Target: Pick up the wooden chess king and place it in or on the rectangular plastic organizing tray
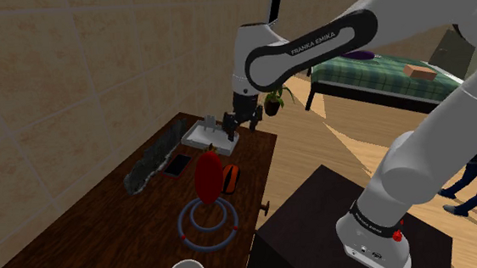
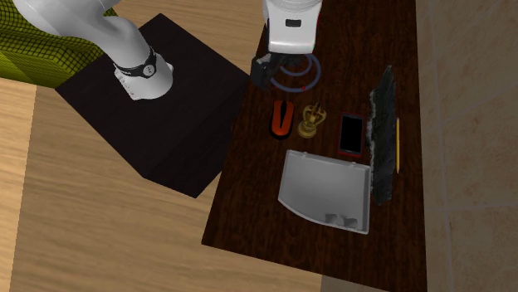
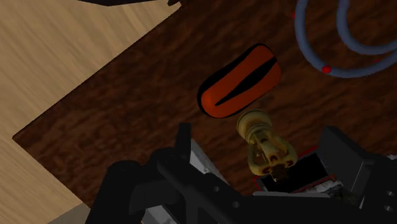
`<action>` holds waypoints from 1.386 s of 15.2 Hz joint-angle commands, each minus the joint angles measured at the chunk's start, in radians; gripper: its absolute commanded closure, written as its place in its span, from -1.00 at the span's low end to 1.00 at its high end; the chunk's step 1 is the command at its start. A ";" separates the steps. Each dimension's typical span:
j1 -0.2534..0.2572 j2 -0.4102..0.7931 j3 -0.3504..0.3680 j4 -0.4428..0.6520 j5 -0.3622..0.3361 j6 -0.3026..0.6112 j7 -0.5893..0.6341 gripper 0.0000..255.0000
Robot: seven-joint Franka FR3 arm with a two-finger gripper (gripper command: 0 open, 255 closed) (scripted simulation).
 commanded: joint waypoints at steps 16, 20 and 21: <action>0.046 0.472 0.032 0.233 -0.271 0.226 0.317 -1.00; 0.048 0.487 0.028 0.230 -0.280 0.244 0.323 -1.00; 0.048 0.487 0.028 0.230 -0.280 0.244 0.323 -1.00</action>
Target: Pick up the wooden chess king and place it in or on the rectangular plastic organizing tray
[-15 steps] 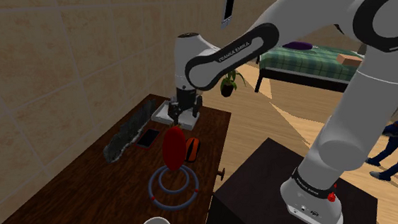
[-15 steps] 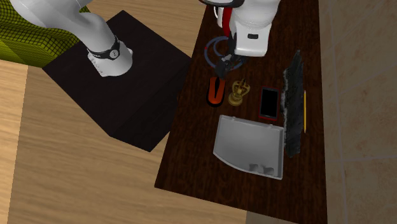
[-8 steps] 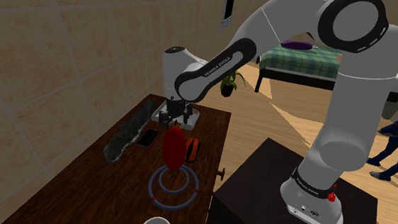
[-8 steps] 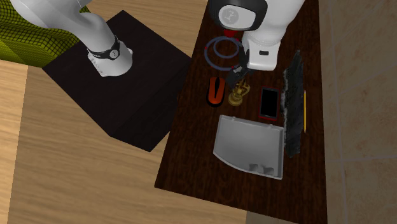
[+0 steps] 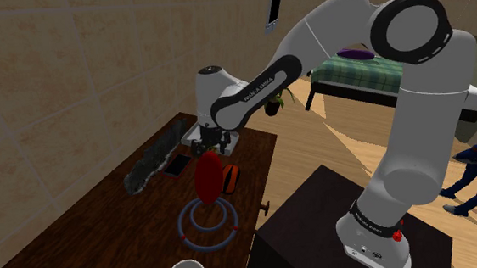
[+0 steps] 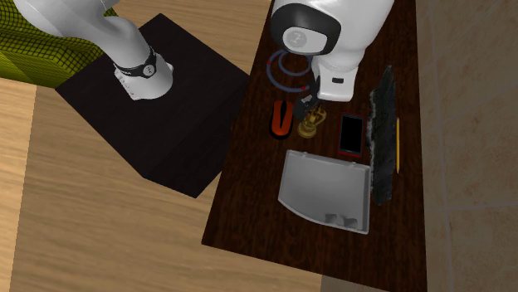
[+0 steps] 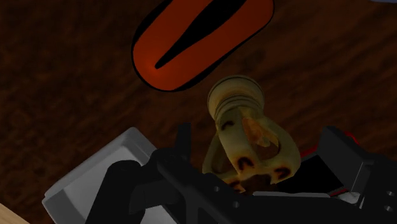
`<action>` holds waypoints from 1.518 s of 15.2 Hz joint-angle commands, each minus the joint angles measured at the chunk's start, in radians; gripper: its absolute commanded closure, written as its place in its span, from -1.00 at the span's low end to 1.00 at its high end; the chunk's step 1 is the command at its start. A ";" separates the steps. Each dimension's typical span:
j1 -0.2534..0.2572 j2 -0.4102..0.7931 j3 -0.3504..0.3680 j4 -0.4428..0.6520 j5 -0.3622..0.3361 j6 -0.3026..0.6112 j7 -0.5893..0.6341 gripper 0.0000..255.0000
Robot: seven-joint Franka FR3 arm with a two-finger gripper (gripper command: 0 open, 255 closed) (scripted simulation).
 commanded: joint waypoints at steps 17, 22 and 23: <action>-0.004 -0.028 0.006 0.007 0.016 -0.033 -0.012 1.00; -0.010 -0.073 0.015 0.023 0.041 -0.090 -0.031 1.00; -0.011 -0.081 0.016 0.027 0.046 -0.102 -0.035 1.00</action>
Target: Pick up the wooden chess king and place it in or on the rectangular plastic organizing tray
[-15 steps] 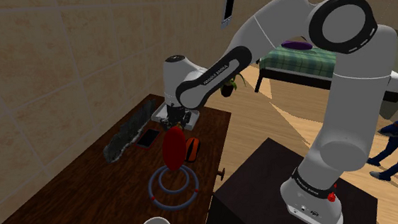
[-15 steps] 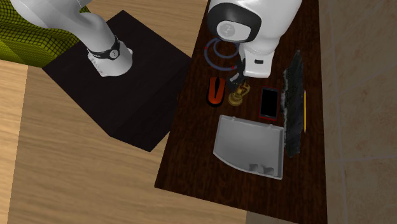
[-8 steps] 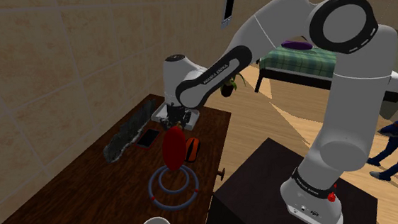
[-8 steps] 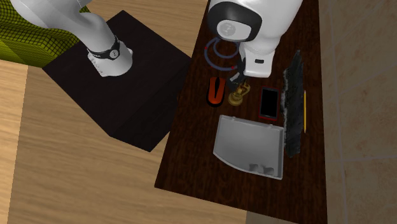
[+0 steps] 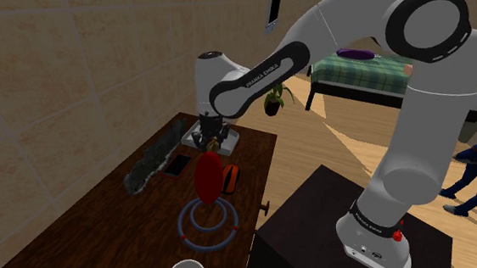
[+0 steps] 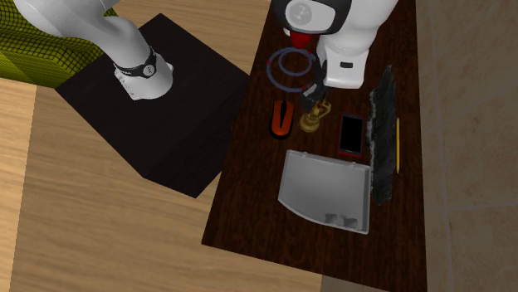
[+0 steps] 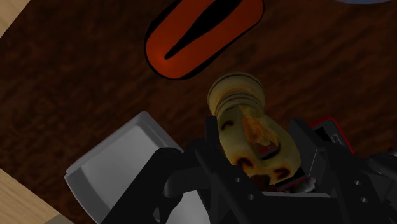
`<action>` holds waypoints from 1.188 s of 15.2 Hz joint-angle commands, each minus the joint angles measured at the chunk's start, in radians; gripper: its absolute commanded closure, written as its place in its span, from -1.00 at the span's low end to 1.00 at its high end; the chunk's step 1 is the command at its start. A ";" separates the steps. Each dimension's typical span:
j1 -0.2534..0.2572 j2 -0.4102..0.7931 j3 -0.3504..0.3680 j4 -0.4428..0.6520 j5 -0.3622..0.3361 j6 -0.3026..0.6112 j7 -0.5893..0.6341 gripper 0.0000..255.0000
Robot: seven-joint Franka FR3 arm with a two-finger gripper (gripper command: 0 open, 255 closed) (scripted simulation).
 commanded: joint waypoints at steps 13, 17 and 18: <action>-0.009 -0.104 0.011 0.074 0.055 -0.170 -0.044 1.00; -0.010 -0.126 0.012 0.103 0.066 -0.220 -0.053 1.00; -0.011 -0.131 0.013 0.110 0.068 -0.232 -0.055 1.00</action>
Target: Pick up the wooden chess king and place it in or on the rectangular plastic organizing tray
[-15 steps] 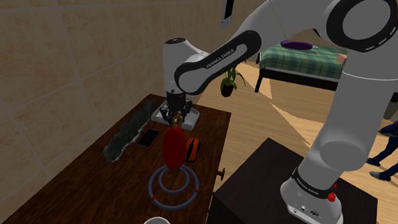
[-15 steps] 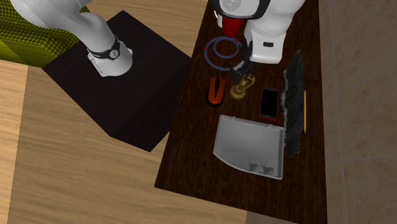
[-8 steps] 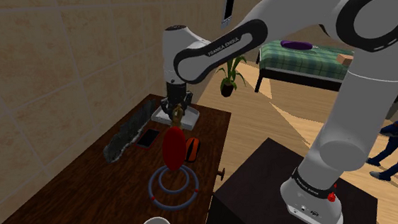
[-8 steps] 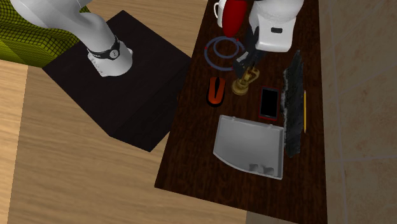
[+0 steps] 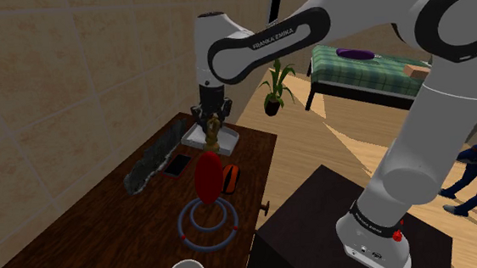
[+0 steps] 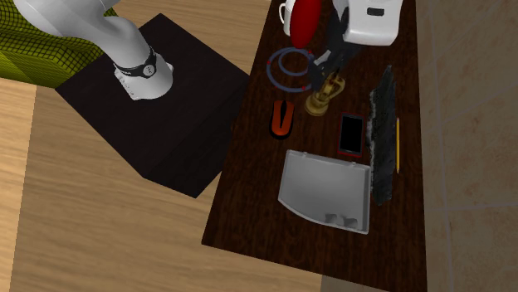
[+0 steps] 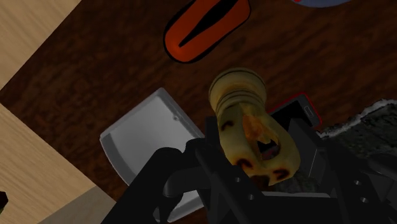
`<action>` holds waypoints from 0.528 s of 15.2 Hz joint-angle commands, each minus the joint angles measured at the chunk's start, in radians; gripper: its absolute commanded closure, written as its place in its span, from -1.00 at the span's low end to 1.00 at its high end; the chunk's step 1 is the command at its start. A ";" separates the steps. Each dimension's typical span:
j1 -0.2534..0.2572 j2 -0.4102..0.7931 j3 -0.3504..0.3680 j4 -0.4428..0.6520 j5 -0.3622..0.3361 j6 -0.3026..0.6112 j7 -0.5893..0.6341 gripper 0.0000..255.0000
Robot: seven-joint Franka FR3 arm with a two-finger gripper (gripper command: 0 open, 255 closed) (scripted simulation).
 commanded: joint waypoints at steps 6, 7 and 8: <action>-0.001 -0.027 0.001 0.052 0.013 -0.077 -0.012 1.00; -0.011 -0.011 -0.009 0.076 0.008 -0.085 -0.030 1.00; -0.020 0.006 -0.018 0.101 0.003 -0.093 -0.047 1.00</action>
